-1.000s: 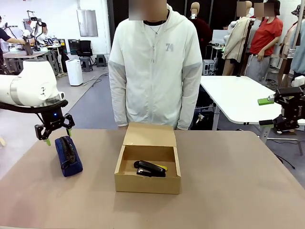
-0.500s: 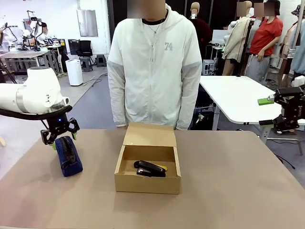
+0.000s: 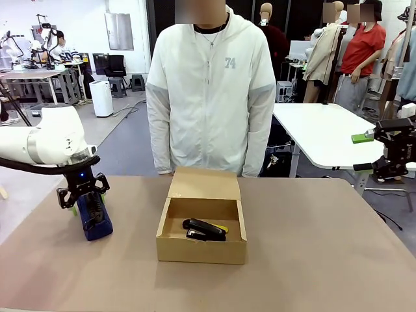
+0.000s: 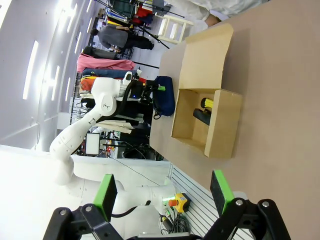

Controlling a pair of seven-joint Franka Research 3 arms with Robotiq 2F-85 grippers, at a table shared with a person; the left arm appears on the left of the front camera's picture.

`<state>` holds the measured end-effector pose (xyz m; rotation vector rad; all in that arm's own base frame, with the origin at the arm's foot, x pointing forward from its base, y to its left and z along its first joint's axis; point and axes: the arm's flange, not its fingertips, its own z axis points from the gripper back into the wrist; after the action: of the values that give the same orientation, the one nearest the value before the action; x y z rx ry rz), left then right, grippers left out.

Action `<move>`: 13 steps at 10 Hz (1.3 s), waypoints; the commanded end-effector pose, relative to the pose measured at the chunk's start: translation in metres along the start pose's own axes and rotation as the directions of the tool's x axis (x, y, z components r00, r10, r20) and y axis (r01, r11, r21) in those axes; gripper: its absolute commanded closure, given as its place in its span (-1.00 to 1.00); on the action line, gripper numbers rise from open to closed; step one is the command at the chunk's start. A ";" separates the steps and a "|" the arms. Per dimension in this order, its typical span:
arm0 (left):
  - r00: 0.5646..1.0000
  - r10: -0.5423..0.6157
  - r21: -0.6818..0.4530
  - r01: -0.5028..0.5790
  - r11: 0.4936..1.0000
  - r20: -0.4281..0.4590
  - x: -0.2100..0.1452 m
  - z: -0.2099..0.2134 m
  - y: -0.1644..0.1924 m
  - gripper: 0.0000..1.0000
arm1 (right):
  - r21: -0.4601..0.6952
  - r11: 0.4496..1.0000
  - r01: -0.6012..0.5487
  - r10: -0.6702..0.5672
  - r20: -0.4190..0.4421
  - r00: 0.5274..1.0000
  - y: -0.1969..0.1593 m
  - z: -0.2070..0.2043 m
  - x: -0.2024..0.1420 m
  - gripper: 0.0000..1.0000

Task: Pack the items into the box.
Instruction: Pick up the item indicated by the person and place it inside the Mailer Box.

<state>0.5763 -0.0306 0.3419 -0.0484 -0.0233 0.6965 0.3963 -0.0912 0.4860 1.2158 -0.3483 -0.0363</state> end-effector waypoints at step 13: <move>0.994 -0.094 -0.024 0.092 0.995 -0.051 0.003 0.011 0.000 1.00 | 0.002 1.000 -0.010 0.010 -0.013 1.000 0.002 0.003 0.001 -1.00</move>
<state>0.5804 -0.0330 0.3461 -0.0604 -0.0043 0.6301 0.3963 -0.0912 0.4860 1.2159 -0.3483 -0.0363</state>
